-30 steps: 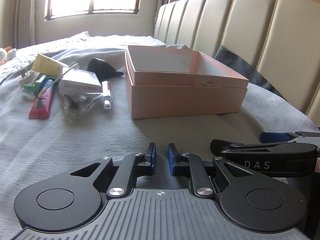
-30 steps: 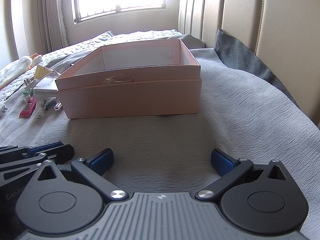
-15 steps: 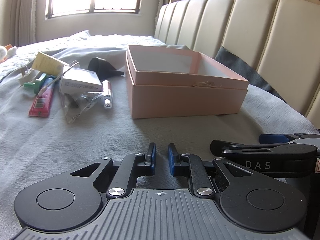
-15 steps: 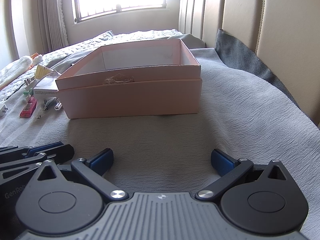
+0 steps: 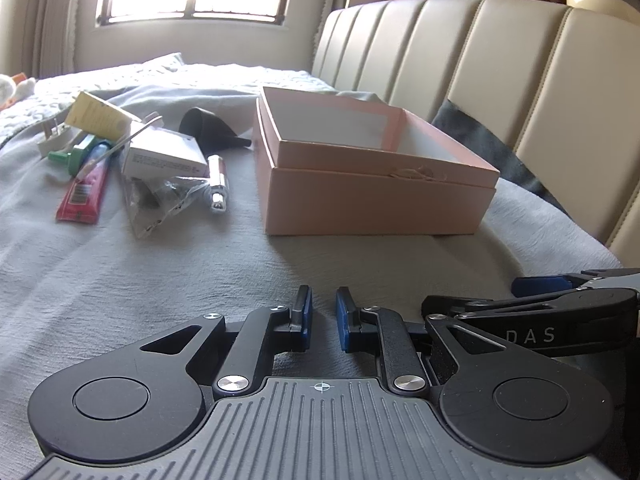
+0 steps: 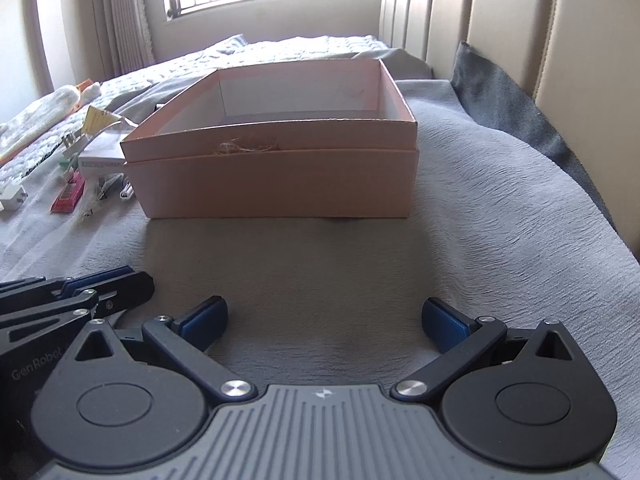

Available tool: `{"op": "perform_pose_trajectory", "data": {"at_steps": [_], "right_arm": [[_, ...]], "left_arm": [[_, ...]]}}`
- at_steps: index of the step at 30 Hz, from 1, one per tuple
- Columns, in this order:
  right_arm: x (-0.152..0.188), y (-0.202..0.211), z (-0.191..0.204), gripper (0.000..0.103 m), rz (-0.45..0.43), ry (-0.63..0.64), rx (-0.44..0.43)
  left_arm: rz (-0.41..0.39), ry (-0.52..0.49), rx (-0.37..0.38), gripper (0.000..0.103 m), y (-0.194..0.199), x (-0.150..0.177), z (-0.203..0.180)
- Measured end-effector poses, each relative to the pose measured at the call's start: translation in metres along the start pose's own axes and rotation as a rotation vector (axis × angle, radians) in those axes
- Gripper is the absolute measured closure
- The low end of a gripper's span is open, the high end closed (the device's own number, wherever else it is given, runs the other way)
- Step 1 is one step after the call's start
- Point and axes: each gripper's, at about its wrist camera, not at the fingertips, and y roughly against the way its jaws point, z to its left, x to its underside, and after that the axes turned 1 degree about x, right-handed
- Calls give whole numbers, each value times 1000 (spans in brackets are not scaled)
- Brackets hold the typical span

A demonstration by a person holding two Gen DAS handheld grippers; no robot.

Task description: Organize rigid objects

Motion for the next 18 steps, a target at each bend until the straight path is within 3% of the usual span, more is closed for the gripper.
{"op": "perform_pose_trajectory", "data": {"at_steps": [4,6,10,14,16,18], "right_arm": [[-5,-1,-3,0,52,19,-31],[-8,-2,-5,0,79,29,-49],[-11,2,-2,0,97,75,-60],[-15,16,14,1,61,88,-96],[-20,26,29,1,18,98,-128],[-28,33,51,1,-14,130,-171]], "left_arm": [[26,42,91,86,11,-8,21],[19,55,88,84,24,-18,46],[-106,125,-117,86,59,-49,130],[-162,279,-313,85,69,-82,231],[-160,390,-358,85,63,-91,276],[-134,498,-345,85,52,-92,312]]}}
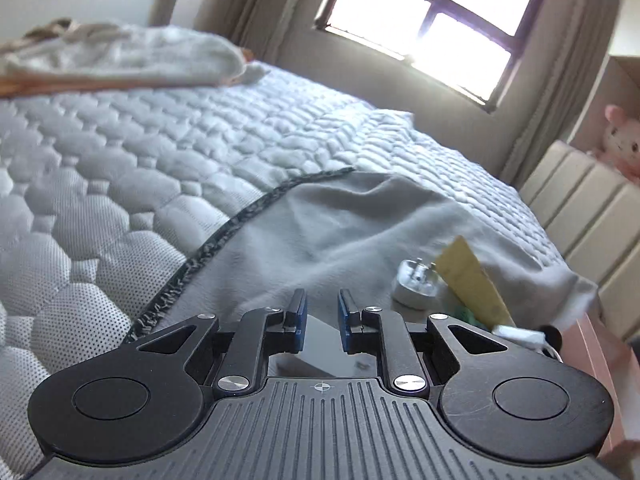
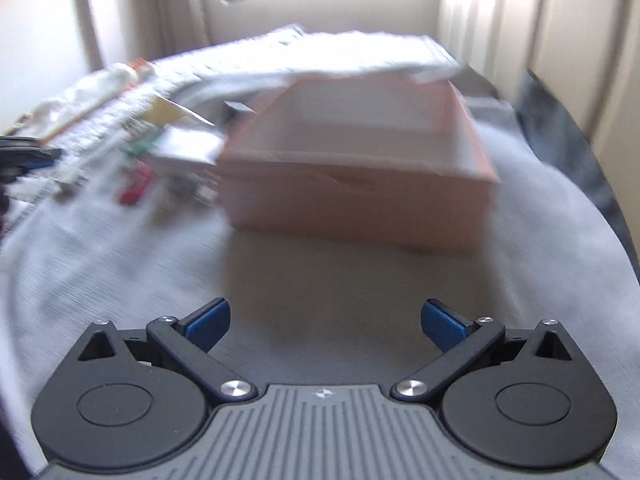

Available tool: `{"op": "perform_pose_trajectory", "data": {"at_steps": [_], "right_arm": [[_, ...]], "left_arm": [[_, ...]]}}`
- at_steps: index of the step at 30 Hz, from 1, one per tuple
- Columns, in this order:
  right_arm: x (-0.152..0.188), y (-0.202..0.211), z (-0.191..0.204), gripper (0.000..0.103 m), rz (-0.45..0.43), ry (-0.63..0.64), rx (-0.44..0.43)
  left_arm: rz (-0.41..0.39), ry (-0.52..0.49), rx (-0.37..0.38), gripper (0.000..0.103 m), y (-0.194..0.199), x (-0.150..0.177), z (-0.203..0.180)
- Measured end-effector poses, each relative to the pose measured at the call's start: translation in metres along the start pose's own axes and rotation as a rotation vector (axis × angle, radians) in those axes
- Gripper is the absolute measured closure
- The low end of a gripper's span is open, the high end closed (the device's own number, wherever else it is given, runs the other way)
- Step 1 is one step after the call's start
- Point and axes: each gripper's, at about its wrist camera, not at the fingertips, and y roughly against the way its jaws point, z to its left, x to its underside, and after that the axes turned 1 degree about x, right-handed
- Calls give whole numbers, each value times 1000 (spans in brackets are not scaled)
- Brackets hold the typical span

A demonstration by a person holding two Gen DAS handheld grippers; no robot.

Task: Organize rigid objects
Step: 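Grasp the grey plug adapter with the right gripper, then grasp the white charger with the left gripper while the right gripper holds the plug adapter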

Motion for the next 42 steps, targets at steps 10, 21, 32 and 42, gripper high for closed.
{"op": "perform_pose_trajectory", "data": {"at_steps": [10,21,32,42], "right_arm": [[-95,-43,117,2,-66,169,-59],[-207,-222,231,14,105,10,-151],[-186,-183,228,64,145,66,-161],[-62,-19,126,64,55,171,-53]], "left_arm": [[170,-174,207,72,0,48,-21],[206,-14,408,76,13,39,37],[207,-49,423,76,23,40,37],[234,-140,452,72,34,105,-34]]}}
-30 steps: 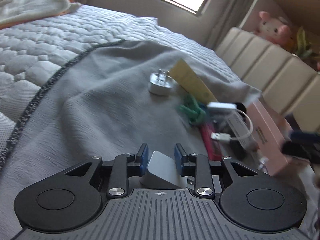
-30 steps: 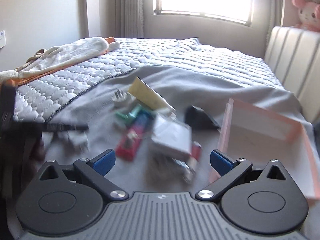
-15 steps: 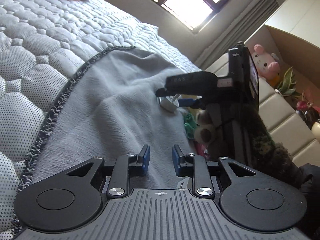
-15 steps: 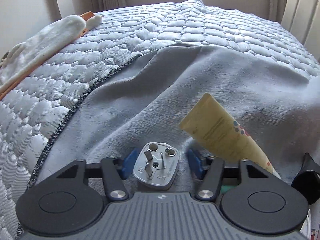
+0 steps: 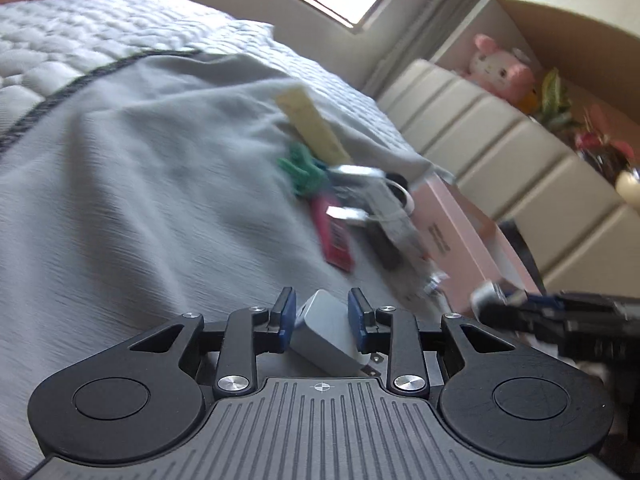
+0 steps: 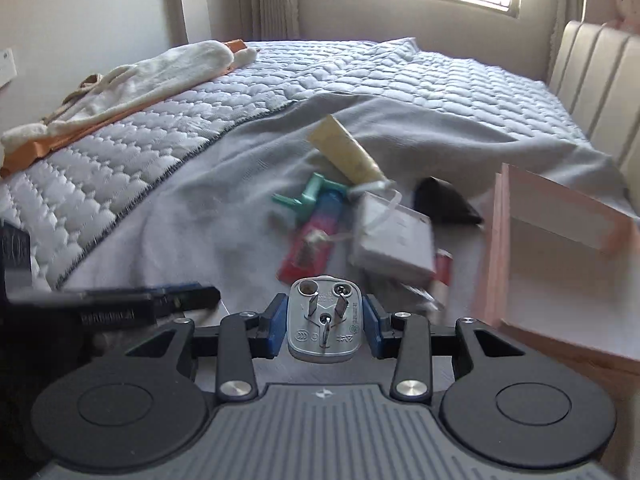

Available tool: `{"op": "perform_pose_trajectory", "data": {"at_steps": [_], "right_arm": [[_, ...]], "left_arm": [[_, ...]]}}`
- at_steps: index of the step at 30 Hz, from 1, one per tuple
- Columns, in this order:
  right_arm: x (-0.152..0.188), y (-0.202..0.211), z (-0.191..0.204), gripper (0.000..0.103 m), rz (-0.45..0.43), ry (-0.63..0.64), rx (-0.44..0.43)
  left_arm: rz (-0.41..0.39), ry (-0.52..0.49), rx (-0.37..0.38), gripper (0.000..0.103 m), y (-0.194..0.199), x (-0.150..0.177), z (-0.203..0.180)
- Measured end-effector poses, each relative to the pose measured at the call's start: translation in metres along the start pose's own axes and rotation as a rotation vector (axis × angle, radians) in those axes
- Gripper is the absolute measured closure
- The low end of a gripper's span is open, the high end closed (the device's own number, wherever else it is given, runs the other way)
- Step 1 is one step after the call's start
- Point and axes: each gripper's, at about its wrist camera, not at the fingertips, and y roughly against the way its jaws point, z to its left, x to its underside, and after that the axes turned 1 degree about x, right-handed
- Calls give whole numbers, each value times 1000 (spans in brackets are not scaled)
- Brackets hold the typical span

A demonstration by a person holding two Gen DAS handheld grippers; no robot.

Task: Organize rigid objects
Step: 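Grasp the white charger with the left gripper while the right gripper holds the plug adapter, then carry the plug adapter into the pink box and open the right gripper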

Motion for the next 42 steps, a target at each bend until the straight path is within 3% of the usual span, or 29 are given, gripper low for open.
{"op": "perform_pose_trajectory", "data": {"at_steps": [3,7,11,13,14,16,18,23,30,34,39,41,42], "right_arm": [[47,20,-28,64,18,-37,49],[96,41,-55,64,-14,-86,98],[130,50,-76,60,-66,-106,109],[142,49,-82,40,-88,-127,109],[148,47,-84,32,-107,-137,113],[159,45,-85,30,-145,-147,113],[165,44,-82,29,-186,-142,127],[175,46,-72,28,-245,-108,161],[181,47,-74,27,-269,-117,154],[176,47,-70,27,-246,-101,169],[164,49,-69,27,-217,-79,134],[162,48,-69,27,-212,-74,127],[161,47,-68,28,-211,-65,131]], "left_arm": [[34,-89,-42,72,-19,9,-33],[6,-227,-177,72,-20,23,-69],[-132,-162,-267,72,24,38,-77],[-185,-95,-296,72,47,47,-79],[-181,-60,-289,72,52,49,-79],[-126,-5,-256,72,49,50,-78],[-62,25,-255,72,34,48,-79],[-47,2,-310,70,-10,37,-90],[-40,-254,-402,65,-47,29,-118],[-49,-341,-417,62,-58,28,-120],[-30,-428,-393,60,-61,31,-121],[59,-447,-323,63,-64,33,-117],[61,-458,-296,64,-63,35,-116]]}}
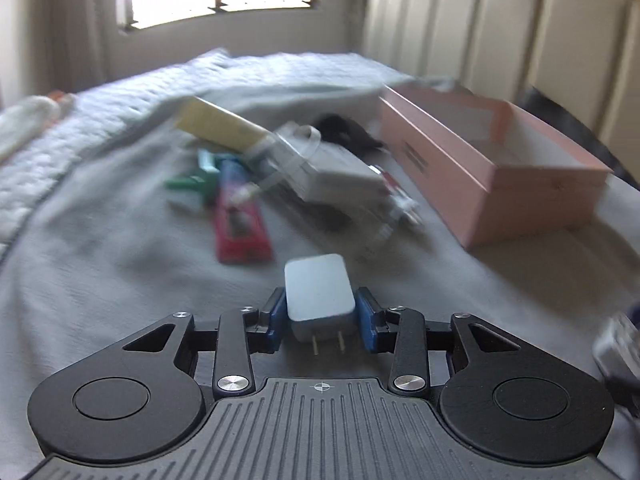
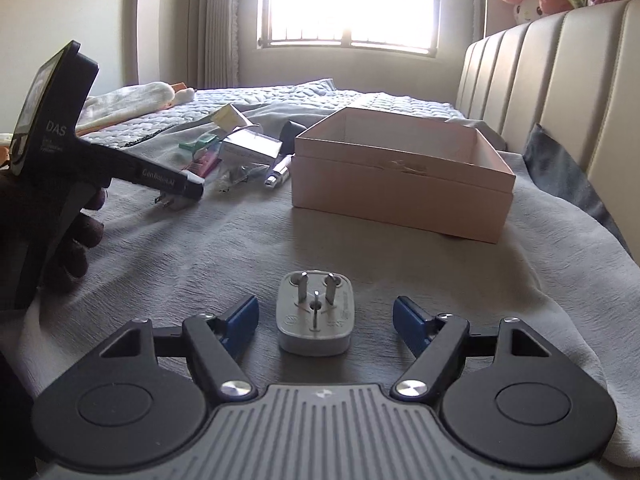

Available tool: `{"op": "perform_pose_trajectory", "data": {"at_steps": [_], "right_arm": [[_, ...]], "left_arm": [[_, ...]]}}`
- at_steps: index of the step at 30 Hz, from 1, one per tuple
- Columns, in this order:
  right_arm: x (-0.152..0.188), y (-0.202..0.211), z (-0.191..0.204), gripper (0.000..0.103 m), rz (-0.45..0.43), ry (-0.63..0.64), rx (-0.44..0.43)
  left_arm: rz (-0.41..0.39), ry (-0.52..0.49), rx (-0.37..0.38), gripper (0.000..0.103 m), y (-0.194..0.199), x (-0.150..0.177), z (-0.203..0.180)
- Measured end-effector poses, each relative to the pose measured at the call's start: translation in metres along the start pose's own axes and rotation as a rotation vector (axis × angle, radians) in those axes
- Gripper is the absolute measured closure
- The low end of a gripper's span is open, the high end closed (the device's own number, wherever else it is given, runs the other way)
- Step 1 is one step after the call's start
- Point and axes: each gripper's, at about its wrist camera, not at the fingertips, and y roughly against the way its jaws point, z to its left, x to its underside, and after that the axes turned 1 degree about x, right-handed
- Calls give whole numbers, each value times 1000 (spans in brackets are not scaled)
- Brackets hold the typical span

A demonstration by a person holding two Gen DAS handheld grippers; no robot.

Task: Organize rigid objects
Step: 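Carry the plug adapter into the pink box and open the right gripper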

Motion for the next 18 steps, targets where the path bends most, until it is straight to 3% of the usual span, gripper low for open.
{"op": "perform_pose_trajectory", "data": {"at_steps": [5,8,10,14,18], "right_arm": [[-1,-3,10,33,-4,46,28],[-4,-2,13,37,1,63,23],[-5,-2,14,42,10,71,15],[-7,-1,13,63,25,70,0],[-12,10,7,64,16,68,-18]], "left_arm": [[-47,31,-10,64,0,-1,5],[-19,11,-27,64,-7,-5,2],[-12,-1,-38,64,-9,-7,-1],[-7,-12,-51,65,-5,-6,-3],[-32,-41,-6,66,15,3,-11]]}}
